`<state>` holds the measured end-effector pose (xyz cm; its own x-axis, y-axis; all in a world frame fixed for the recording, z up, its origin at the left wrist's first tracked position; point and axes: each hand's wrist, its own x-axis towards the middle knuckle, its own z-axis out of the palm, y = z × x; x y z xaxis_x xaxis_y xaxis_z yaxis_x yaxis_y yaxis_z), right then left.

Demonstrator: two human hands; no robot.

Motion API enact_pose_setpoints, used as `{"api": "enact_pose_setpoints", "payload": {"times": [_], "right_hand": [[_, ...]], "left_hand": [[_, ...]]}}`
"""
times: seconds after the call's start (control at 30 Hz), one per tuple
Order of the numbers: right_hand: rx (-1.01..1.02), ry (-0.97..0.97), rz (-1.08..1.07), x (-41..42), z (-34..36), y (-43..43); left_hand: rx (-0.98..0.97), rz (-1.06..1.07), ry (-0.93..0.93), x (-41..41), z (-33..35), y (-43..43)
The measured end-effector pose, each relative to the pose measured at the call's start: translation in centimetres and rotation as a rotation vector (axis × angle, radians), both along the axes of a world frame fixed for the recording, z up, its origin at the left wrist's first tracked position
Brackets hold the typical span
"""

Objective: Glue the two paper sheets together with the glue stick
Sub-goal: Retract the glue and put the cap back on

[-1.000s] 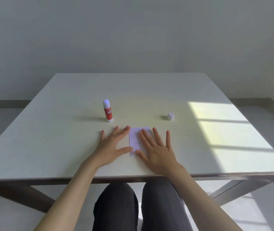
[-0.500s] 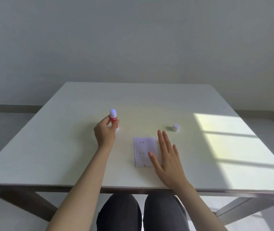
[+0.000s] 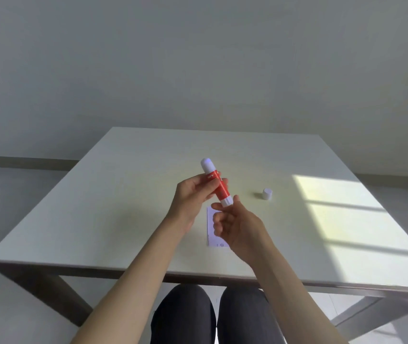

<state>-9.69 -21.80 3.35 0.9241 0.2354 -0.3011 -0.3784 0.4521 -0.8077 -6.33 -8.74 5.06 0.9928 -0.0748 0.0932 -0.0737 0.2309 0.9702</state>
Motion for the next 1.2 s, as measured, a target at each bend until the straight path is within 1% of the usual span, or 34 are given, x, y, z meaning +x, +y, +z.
{"api": "enact_pose_setpoints", "payload": {"times": [0.07, 0.1, 0.13, 0.2, 0.23, 0.27, 0.3, 0.33, 0.37, 0.4, 0.43, 0.47, 0.5, 0.53, 0.6, 0.63, 0.67, 0.7, 0.73, 0.77, 0.8, 0.83, 0.9, 0.93, 0.97, 1.0, 1.03, 1.1, 1.17, 1.2], "right_hand": [[0.197, 0.049, 0.08, -0.1, 0.9, -0.2], [0.251, 0.062, 0.094, -0.2, 1.2, -0.3], [0.274, 0.053, 0.092, -0.3, 1.3, -0.4], [0.204, -0.061, 0.028, -0.4, 1.3, -0.3], [0.081, -0.177, -0.059, -0.5, 1.0, -0.1], [-0.122, -0.326, -0.175, -0.8, 0.5, 0.2], [-0.426, -0.493, -0.321, -1.0, -0.2, 0.5], [-0.782, -0.656, -0.476, -1.2, -0.9, 0.7], [-1.1, -0.793, -0.59, -1.3, -1.6, 0.7], [-1.318, -0.904, -0.662, -1.2, -2.1, 0.4], [-1.414, -0.946, -0.672, -1.1, -2.5, 0.2], [-1.381, -0.903, -0.618, -1.0, -2.7, 0.0], [-1.222, -0.768, -0.519, -1.0, -2.4, -0.2], [-0.953, -0.577, -0.37, -1.0, -1.7, -0.3], [-0.351, -0.2, -0.043, -0.8, -0.6, -0.8], [-0.139, -0.075, 0.076, -0.7, -0.5, -1.2], [0.017, -0.014, 0.131, -0.7, -0.4, -1.4], [0.094, -0.002, 0.13, -0.7, -0.3, -1.5], [0.134, -0.007, 0.099, -0.7, -0.2, -1.4], [0.097, -0.076, 0.033, -0.8, -0.3, -1.2], [-0.046, -0.214, -0.055, -1.0, -0.4, -0.8], [-0.306, -0.389, -0.172, -1.2, -0.7, -0.4], [-0.984, -0.694, -0.453, -1.4, -1.8, 0.2], [-1.221, -0.811, -0.547, -1.5, -2.2, 0.4], [-1.332, -0.902, -0.591, -1.6, -2.5, 0.7], [-1.318, -0.903, -0.576, -1.6, -2.7, 0.9], [-1.188, -0.807, -0.535, -1.5, -2.5, 0.9], [-0.751, -0.489, -0.407, -1.1, -1.3, 0.2], [-0.265, -0.142, -0.132, -0.5, -0.6, -0.8], [-0.083, -0.024, 0.006, -0.4, -0.4, -1.3]], "left_hand": [[0.001, 0.012, -0.035, -0.3, 0.5, 0.2], [-0.006, 0.014, -0.052, -0.4, 0.7, 0.2], [-0.012, 0.016, -0.066, -0.5, 0.9, 0.2], [-0.006, 0.036, -0.077, -0.6, 1.1, 0.1], [0.003, 0.052, -0.076, -0.8, 1.1, 0.0], [0.009, 0.064, -0.072, -0.9, 1.1, -0.2], [0.012, 0.07, -0.065, -1.1, 1.0, -0.5], [0.013, 0.074, -0.058, -1.2, 0.9, -0.8], [0.018, 0.078, -0.053, -1.4, 0.8, -1.0], [0.031, 0.082, -0.053, -1.5, 0.7, -1.2], [0.045, 0.082, -0.055, -1.5, 0.7, -1.3], [0.057, 0.079, -0.058, -1.6, 0.6, -1.2], [0.061, 0.075, -0.059, -1.6, 0.6, -1.1], [0.063, 0.072, -0.059, -1.6, 0.5, -1.0], [0.075, 0.07, -0.057, -1.5, 0.5, -0.7], [0.086, 0.068, -0.06, -1.5, 0.5, -0.5], [0.096, 0.065, -0.066, -1.5, 0.5, -0.4], [0.108, 0.066, -0.073, -1.4, 0.5, -0.4], [0.124, 0.077, -0.079, -1.4, 0.5, -0.4], [0.151, 0.097, -0.083, -1.3, 0.6, -0.4], [0.18, 0.119, -0.085, -1.2, 0.6, -0.4], [0.203, 0.138, -0.085, -1.1, 0.6, -0.5], [0.224, 0.156, -0.073, -1.0, 0.5, -0.8], [0.233, 0.161, -0.07, -1.0, 0.4, -1.0], [0.24, 0.164, -0.067, -0.9, 0.4, -1.1], [0.238, 0.163, -0.062, -0.9, 0.4, -1.1], [0.227, 0.161, -0.057, -0.9, 0.4, -1.1], [0.183, 0.155, -0.053, -0.9, 0.5, -0.9], [0.174, 0.156, -0.057, -1.0, 0.5, -0.6], [0.179, 0.151, -0.057, -1.0, 0.4, -0.5]]}}
